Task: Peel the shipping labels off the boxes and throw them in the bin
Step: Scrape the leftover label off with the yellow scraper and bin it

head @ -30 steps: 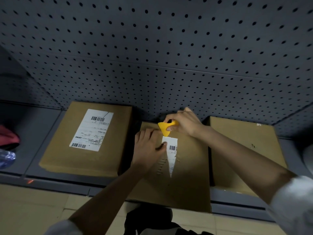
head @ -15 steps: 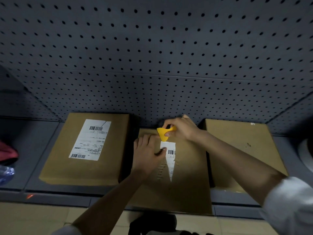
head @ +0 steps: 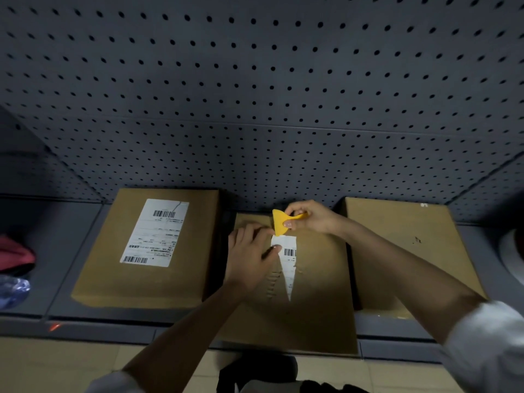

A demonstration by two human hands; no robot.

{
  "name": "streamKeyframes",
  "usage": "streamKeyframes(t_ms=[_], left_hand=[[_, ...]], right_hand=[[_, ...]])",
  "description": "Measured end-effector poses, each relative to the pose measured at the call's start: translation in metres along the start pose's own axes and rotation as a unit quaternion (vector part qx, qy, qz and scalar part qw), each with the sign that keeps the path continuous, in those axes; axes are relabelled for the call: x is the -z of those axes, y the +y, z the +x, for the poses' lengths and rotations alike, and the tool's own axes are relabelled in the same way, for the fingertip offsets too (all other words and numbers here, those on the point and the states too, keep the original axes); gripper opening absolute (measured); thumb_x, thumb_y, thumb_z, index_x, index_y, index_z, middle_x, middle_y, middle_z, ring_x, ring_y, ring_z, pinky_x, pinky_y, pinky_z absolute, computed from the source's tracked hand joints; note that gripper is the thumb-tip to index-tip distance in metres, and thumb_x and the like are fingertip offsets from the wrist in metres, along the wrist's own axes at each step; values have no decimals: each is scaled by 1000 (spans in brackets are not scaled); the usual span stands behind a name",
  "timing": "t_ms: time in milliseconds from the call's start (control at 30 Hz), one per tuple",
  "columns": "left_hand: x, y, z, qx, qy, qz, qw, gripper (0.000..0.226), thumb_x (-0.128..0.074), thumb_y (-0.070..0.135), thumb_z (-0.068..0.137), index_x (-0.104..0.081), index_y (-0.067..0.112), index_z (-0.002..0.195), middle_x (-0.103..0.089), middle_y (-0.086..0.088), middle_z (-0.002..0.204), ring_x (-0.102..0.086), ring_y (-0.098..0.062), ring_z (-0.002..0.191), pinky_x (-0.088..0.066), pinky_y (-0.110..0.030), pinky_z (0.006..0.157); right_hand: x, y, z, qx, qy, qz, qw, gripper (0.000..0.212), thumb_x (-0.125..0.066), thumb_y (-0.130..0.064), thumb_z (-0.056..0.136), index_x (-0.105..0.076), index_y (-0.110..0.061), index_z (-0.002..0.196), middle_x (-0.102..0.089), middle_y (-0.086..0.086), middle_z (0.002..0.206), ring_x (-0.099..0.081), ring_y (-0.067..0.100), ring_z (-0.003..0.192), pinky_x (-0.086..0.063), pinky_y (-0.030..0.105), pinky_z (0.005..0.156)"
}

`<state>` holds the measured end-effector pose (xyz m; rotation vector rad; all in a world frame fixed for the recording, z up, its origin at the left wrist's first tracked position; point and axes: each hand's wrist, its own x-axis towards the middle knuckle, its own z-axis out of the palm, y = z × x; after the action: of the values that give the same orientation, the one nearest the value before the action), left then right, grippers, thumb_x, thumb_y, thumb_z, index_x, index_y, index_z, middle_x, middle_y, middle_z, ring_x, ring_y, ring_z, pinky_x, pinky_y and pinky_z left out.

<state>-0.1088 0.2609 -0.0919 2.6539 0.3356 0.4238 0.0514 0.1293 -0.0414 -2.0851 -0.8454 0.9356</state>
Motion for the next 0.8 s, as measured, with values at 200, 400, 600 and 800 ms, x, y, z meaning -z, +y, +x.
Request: streamKeyframes(t_ms=[200, 400, 600, 800], left_hand=[[4, 4, 10, 34, -28, -54, 998, 8, -59, 32, 86, -62, 27, 91, -49, 6, 102, -41, -14, 102, -16, -24, 89], [12, 17, 23, 23, -51, -61, 997, 8, -55, 19, 89, -58, 25, 84, -50, 8, 99, -41, -12, 101, -19, -28, 87], [13, 27, 26, 32, -15, -170, 985, 12, -57, 6, 83, -58, 17, 78, -46, 7, 90, -49, -16, 88, -44, -42, 80], [15, 24, 10, 26, -31, -205, 978, 10, -53, 5, 87, -57, 10, 79, -45, 4, 90, -49, -12, 77, -39, -25, 66]], right_hand=[[8, 6, -12, -7, 56, -33, 998, 10, -69, -31, 82, -64, -27, 90, -68, -4, 75, -64, 3, 74, -47, 26, 80], [7, 13, -28, -55, 149, -160, 974, 25, -65, -41, 84, -63, -26, 104, -62, -8, 96, -56, 10, 95, -39, 32, 89], [1, 6, -28, -50, 185, -253, 948, 26, -58, -44, 87, -58, -27, 106, -65, -3, 108, -56, 19, 105, -27, 33, 92], [-11, 5, -23, -47, 167, -304, 937, 27, -55, -46, 88, -56, -29, 109, -67, -1, 110, -56, 22, 107, -27, 36, 96]])
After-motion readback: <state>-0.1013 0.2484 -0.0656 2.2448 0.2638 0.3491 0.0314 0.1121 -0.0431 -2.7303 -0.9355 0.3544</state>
